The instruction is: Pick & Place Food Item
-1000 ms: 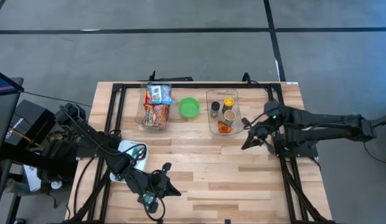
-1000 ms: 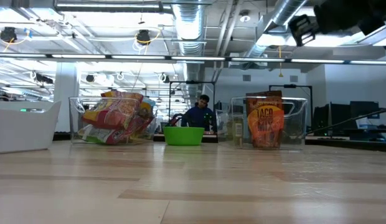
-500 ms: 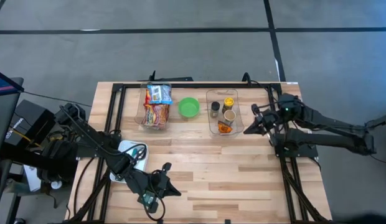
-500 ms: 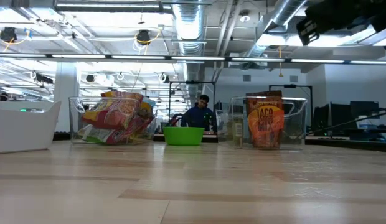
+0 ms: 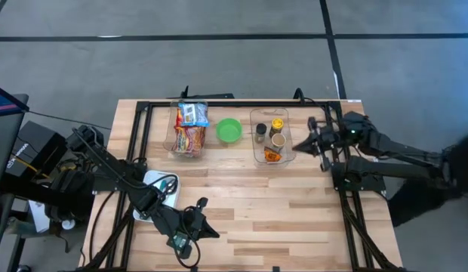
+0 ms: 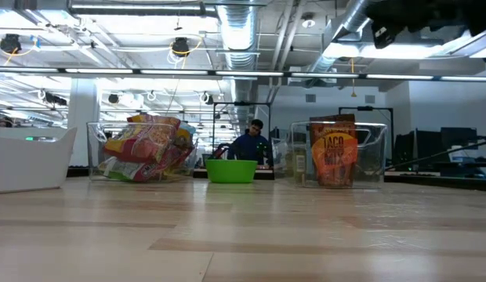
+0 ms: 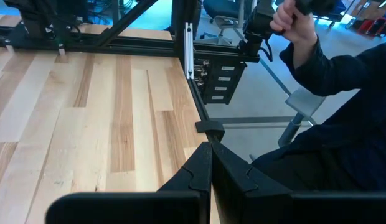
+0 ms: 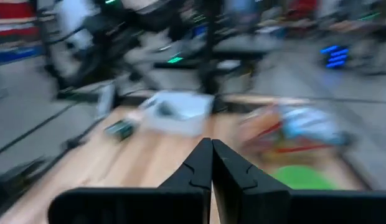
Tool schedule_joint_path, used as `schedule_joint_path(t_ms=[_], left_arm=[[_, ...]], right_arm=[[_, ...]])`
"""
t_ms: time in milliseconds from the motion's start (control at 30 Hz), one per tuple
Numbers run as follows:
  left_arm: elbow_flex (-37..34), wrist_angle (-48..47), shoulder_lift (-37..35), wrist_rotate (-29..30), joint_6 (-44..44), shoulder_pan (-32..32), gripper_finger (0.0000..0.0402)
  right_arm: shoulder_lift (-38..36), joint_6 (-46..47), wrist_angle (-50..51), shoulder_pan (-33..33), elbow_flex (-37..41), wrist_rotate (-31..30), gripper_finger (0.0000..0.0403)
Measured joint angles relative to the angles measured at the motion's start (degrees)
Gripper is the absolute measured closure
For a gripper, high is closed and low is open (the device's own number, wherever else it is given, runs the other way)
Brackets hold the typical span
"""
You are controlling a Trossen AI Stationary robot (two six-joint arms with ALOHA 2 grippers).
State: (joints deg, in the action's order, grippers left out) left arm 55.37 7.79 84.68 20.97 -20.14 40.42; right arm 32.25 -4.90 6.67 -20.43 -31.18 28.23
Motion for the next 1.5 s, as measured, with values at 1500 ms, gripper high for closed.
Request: schedule_joint_path(t_ms=[1500], left_arm=[[0.00,-0.72,-0.02,-0.02,1.75,0.00,0.0401]], right_arm=[[-17.64,-1.10,10.94,0.04,4.74,-11.83,0.0403]])
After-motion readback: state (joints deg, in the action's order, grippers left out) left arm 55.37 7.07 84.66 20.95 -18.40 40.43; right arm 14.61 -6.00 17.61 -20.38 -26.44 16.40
